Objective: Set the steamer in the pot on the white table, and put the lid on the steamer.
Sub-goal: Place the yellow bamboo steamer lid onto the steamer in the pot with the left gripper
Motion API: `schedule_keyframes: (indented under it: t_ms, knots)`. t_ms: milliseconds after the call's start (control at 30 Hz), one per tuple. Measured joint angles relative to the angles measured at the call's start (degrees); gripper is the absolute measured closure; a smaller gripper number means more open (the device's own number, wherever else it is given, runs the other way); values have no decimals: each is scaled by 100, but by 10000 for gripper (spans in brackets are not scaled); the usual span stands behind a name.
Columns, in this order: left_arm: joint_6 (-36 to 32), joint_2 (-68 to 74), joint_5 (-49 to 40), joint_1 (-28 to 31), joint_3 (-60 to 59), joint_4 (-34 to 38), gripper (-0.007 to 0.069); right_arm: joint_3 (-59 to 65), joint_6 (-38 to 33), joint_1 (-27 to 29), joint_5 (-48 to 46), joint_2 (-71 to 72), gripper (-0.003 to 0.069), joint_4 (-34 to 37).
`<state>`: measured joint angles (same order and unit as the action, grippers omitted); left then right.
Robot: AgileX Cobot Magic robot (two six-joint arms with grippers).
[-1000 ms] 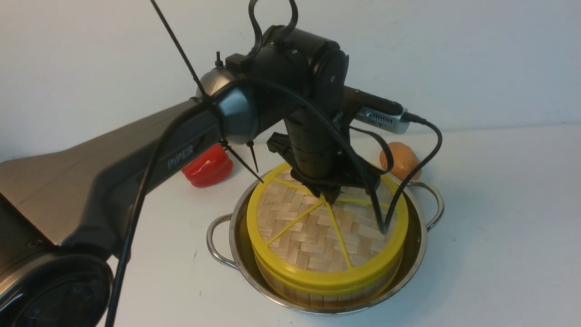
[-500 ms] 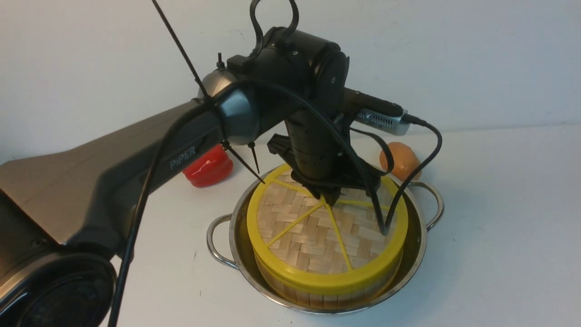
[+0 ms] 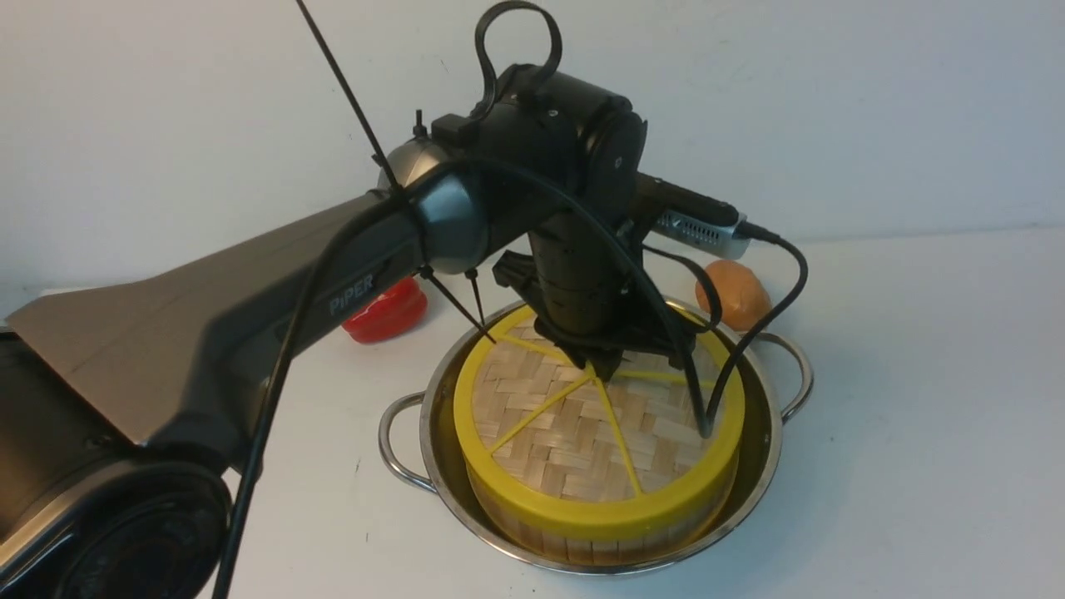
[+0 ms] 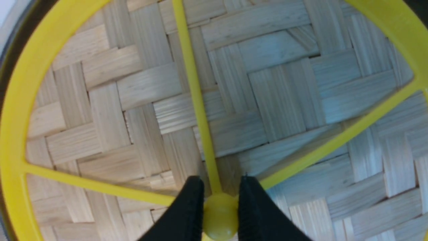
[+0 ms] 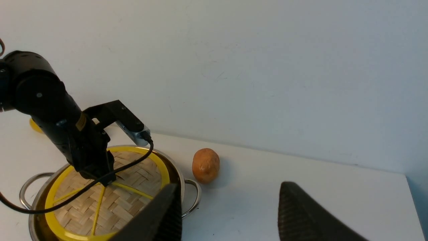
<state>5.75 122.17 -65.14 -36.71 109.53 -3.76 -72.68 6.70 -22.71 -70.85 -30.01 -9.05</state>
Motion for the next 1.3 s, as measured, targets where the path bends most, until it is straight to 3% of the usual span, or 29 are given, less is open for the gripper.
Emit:
schedule_keyframes:
  t_ms: [467,533,800,967,1067,1200,1267,1300]
  knots:
    - [6,0,64,-10,0,-51,484,0,0,0,0,0,264,0]
    - [6,0,113,-10,0,-73,455,0,0,0,0,0,264,0]
    - [6,6,322,-3,0,-384,173,0,0,0,0,0,264,0]
    - [6,-269,89,-3,192,-405,113,0,0,0,0,0,264,0]
    - [2,-911,-129,-3,417,-450,160,0,0,0,0,0,264,0]
    - [2,-1738,-320,-3,485,-621,337,0,0,0,0,0,264,0]
    - [2,-2497,-370,-3,480,-877,539,0,0,0,0,0,264,-80]
    - [2,-2657,-384,-3,452,-931,578,2,0,0,0,0,264,-109]
